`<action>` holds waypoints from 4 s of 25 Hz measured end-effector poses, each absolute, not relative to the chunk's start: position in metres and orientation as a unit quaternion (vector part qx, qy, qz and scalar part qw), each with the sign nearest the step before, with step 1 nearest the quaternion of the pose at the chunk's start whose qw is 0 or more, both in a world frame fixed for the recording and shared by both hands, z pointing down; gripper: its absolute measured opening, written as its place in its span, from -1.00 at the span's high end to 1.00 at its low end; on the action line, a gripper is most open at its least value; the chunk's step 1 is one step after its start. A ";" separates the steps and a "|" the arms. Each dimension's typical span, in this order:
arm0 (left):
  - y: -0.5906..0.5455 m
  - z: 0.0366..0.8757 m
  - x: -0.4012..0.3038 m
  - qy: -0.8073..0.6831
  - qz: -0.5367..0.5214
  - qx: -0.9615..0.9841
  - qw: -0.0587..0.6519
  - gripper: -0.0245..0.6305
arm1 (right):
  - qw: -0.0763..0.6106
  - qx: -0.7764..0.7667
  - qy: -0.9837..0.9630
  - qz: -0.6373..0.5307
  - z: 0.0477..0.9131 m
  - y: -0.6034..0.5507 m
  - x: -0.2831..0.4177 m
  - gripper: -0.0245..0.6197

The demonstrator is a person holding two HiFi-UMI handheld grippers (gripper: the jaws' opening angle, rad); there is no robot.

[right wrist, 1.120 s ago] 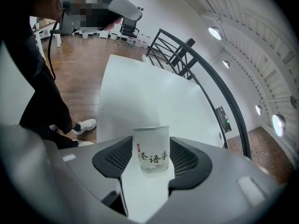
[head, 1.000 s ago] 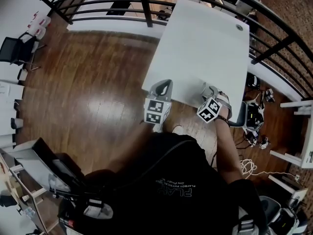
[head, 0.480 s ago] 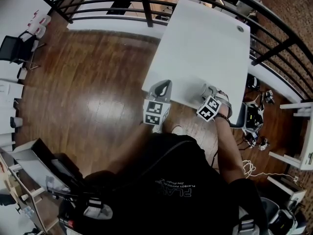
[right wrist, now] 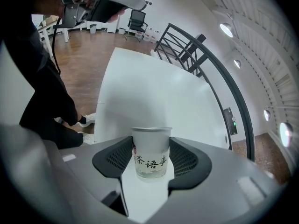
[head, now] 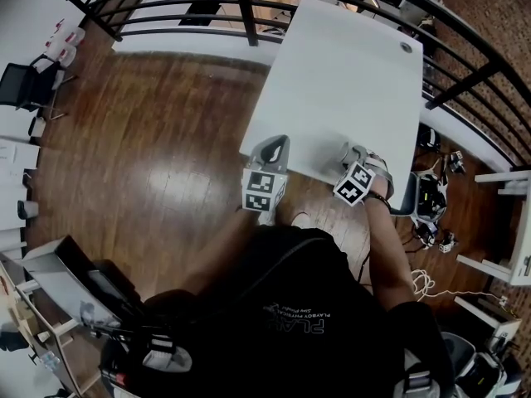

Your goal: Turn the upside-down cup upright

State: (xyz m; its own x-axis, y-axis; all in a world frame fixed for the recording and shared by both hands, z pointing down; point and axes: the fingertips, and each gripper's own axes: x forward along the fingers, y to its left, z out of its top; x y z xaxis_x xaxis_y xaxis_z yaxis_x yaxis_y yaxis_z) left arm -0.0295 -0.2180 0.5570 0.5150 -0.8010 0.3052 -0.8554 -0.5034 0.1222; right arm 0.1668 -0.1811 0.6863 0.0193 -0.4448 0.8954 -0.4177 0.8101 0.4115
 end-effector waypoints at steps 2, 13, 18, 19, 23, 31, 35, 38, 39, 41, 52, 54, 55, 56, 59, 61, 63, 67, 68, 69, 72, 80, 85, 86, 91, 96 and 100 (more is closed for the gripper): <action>-0.218 0.559 -0.029 -0.481 0.105 0.861 0.131 0.93 | 0.641 0.312 -0.701 -0.013 0.685 -0.181 0.167 0.12; -0.219 0.557 -0.020 -0.472 0.115 0.865 0.125 0.93 | 0.561 0.407 -0.720 -0.025 0.656 -0.189 0.170 0.11; -0.212 0.564 -0.005 -0.468 0.125 0.866 0.122 0.93 | 0.508 0.467 -0.723 -0.042 0.648 -0.189 0.186 0.11; -0.213 0.564 -0.005 -0.467 0.127 0.867 0.121 0.93 | 0.495 0.480 -0.724 -0.040 0.646 -0.191 0.187 0.11; -0.214 0.559 -0.009 -0.464 0.130 0.869 0.117 0.93 | 0.422 0.538 -0.730 -0.008 0.630 -0.198 0.186 0.11; -0.213 0.561 -0.006 -0.455 0.145 0.871 0.113 0.93 | 0.262 0.601 -0.746 0.115 0.639 -0.200 0.192 0.11; -0.212 0.563 -0.007 -0.453 0.152 0.872 0.109 0.93 | 0.220 0.611 -0.749 0.129 0.647 -0.201 0.192 0.11; -0.211 0.562 -0.007 -0.451 0.157 0.872 0.106 0.93 | 0.199 0.614 -0.752 0.131 0.649 -0.202 0.189 0.11; -0.210 0.561 -0.007 -0.450 0.158 0.873 0.105 0.93 | 0.193 0.615 -0.753 0.132 0.649 -0.202 0.188 0.11; -0.210 0.561 -0.006 -0.449 0.159 0.873 0.104 0.93 | 0.184 0.618 -0.752 0.136 0.651 -0.202 0.188 0.11; -0.208 0.562 0.000 -0.444 0.158 0.876 0.105 0.93 | 0.186 0.619 -0.749 0.143 0.657 -0.180 0.197 0.11; -0.208 0.562 0.003 -0.442 0.158 0.877 0.103 0.93 | 0.189 0.618 -0.749 0.147 0.659 -0.174 0.199 0.11; -0.208 0.562 0.004 -0.440 0.158 0.878 0.103 0.93 | 0.191 0.617 -0.749 0.150 0.660 -0.172 0.198 0.11; -0.208 0.561 0.005 -0.439 0.157 0.879 0.103 0.93 | 0.192 0.615 -0.750 0.152 0.660 -0.170 0.197 0.11; -0.207 0.559 0.007 -0.435 0.157 0.880 0.102 0.93 | 0.196 0.610 -0.751 0.157 0.661 -0.166 0.193 0.11; -0.207 0.559 0.009 -0.434 0.157 0.881 0.102 0.93 | 0.198 0.610 -0.750 0.162 0.664 -0.165 0.193 0.10; -0.206 0.559 0.009 -0.433 0.157 0.882 0.102 0.93 | 0.201 0.608 -0.750 0.164 0.666 -0.165 0.191 0.09; -0.204 0.559 0.010 -0.431 0.158 0.882 0.102 0.93 | 0.203 0.605 -0.752 0.166 0.666 -0.165 0.189 0.01; -0.204 0.559 0.010 -0.431 0.159 0.882 0.102 0.93 | 0.203 0.605 -0.751 0.167 0.667 -0.164 0.190 0.00; -0.204 0.559 0.010 -0.431 0.160 0.882 0.101 0.93 | 0.203 0.606 -0.751 0.168 0.668 -0.163 0.190 -0.02; -0.202 0.558 0.010 -0.431 0.160 0.882 0.100 0.93 | 0.204 0.607 -0.750 0.167 0.666 -0.159 0.190 -0.04; -0.195 0.558 0.023 -0.424 0.160 0.886 0.096 0.93 | 0.184 0.627 -0.749 0.115 0.609 -0.155 0.202 0.09; -0.190 0.558 0.037 -0.419 0.162 0.888 0.100 0.93 | 0.160 0.632 -0.753 0.085 0.575 -0.155 0.205 0.32; -0.189 0.559 0.039 -0.418 0.161 0.888 0.101 0.93 | 0.159 0.633 -0.753 0.083 0.573 -0.154 0.207 0.40; -0.175 0.552 0.052 -0.423 0.161 0.887 0.095 0.93 | 0.157 0.638 -0.749 0.081 0.569 -0.146 0.220 0.71; -0.159 0.555 0.054 -0.433 0.164 0.881 0.097 0.93 | 0.153 0.639 -0.750 0.075 0.566 -0.138 0.226 0.88; -0.143 0.557 0.046 -0.442 0.163 0.876 0.103 0.93 | 0.152 0.630 -0.758 0.075 0.565 -0.129 0.221 0.88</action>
State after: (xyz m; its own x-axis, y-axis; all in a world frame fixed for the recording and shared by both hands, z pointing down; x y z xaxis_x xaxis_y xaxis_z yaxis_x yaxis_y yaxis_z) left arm 0.0462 -0.1427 0.5568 0.5555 -0.7409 0.3774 -0.8084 -0.5875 0.0367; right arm 0.2209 -0.1294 0.5653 -0.1606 -0.9320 0.3250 -0.9778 0.1952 0.0766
